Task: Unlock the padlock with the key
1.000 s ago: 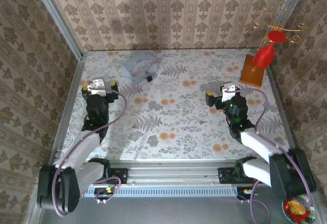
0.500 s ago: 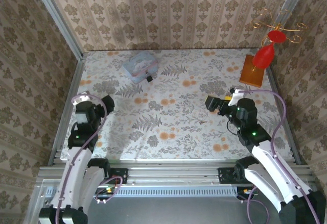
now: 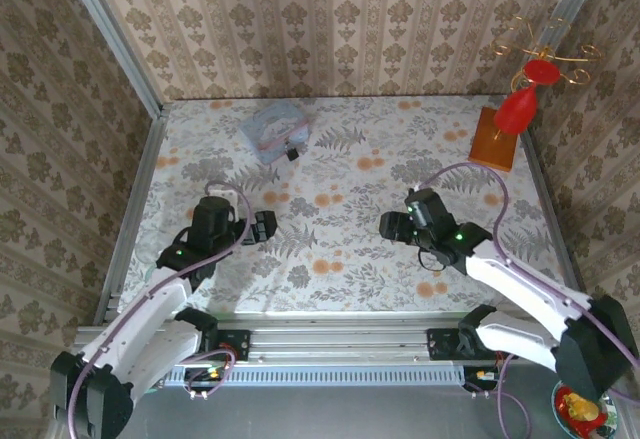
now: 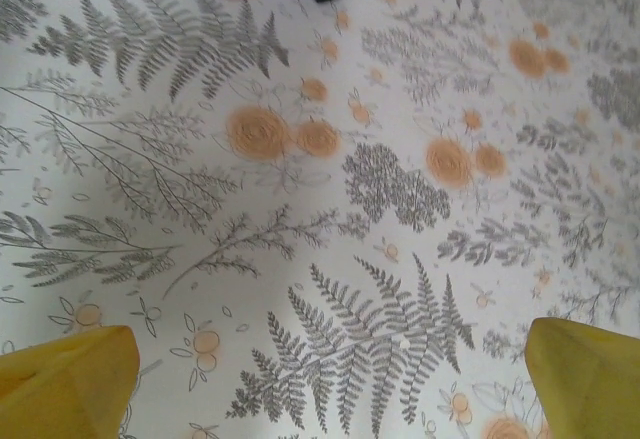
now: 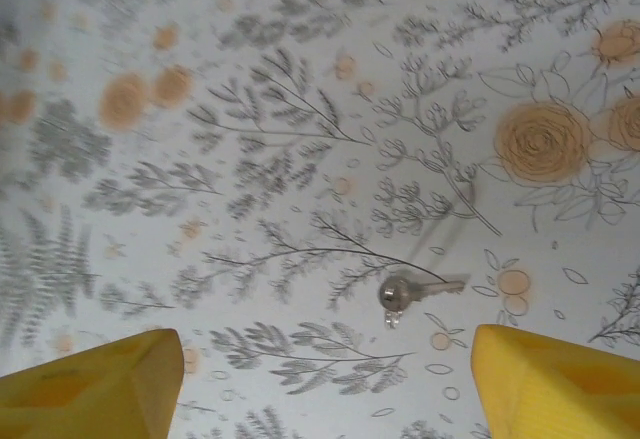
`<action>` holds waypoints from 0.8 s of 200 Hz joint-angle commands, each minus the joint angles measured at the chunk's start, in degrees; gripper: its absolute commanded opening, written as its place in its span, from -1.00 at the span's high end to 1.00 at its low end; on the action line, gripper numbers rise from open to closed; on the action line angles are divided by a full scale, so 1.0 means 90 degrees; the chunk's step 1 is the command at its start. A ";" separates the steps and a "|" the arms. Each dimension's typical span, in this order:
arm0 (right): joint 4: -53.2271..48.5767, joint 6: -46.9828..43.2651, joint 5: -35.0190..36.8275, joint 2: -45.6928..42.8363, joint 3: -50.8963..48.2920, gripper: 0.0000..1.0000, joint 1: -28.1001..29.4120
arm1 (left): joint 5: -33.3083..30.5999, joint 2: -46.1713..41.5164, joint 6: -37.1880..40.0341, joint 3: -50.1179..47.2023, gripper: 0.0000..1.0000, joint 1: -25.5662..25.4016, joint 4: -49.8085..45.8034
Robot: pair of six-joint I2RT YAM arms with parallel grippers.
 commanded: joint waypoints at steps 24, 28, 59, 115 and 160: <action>-0.0394 0.0797 0.0450 0.1109 0.0331 -0.43 0.0256 | 0.0075 -0.0006 0.0542 -0.0424 -1.00 -0.0302 0.0766; -0.0372 0.0818 0.0405 0.1205 0.0341 -0.41 0.0269 | 0.0091 -0.0024 0.0572 -0.0483 -1.00 -0.0323 0.0836; -0.0404 0.0974 0.0493 0.1713 0.0496 -0.17 0.0415 | 0.0213 -0.0136 0.0672 -0.0843 -1.00 -0.0434 0.1351; -0.0768 0.0757 0.0829 0.2743 0.1067 0.22 0.0446 | 0.0159 -0.0392 0.0679 -0.0878 -1.00 -0.0506 0.1290; -0.0937 0.0771 0.0970 0.2971 0.1305 0.36 0.0438 | 0.0056 -0.0666 0.0679 -0.0915 -1.00 -0.0534 0.1166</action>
